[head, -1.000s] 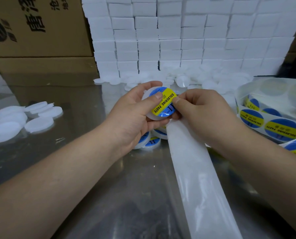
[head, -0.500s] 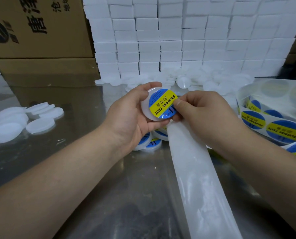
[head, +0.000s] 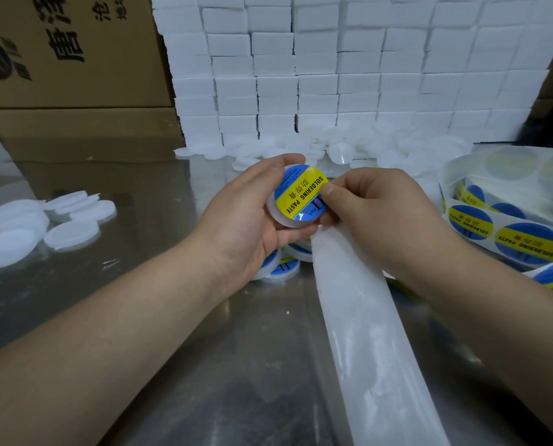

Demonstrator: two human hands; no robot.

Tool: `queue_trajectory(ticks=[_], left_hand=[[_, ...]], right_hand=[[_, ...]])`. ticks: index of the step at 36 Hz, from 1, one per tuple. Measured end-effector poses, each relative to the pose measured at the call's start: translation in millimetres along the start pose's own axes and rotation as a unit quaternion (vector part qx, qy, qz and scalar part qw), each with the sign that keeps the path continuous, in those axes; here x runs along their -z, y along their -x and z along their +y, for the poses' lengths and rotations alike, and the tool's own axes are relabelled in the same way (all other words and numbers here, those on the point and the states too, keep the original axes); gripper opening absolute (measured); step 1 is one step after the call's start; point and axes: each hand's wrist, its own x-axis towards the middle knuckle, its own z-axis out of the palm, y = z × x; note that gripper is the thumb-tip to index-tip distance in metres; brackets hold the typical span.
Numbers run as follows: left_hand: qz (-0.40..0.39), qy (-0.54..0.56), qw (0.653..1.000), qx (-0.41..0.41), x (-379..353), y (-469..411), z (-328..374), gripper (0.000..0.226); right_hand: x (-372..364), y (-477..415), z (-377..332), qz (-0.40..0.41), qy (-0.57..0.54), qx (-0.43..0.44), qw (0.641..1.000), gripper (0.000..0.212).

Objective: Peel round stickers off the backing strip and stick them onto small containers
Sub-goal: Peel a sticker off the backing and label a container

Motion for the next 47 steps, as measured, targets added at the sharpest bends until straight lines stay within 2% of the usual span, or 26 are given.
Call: queue_trajectory(ticks=[17,40,47], left_hand=[[0.001,-0.025,0.999,-0.032,-1.8,0.7,-3.1,0.016],[0.012,-0.051,0.998,-0.031,-5.3,2.9,-2.8,0.020],[0.020,-0.095,0.994,-0.056,-9.3,6.8,-0.7,0.023]], right_hand=[[0.2,-0.7,1.1,-0.011,0.015,0.025,0.999,0.034],[-0.3,-0.5,2.7,-0.015,0.022,0.024,0.999,0.032],[1.1,-0.3,3.0,-0.007,0.034,0.016,0.999,0.035]])
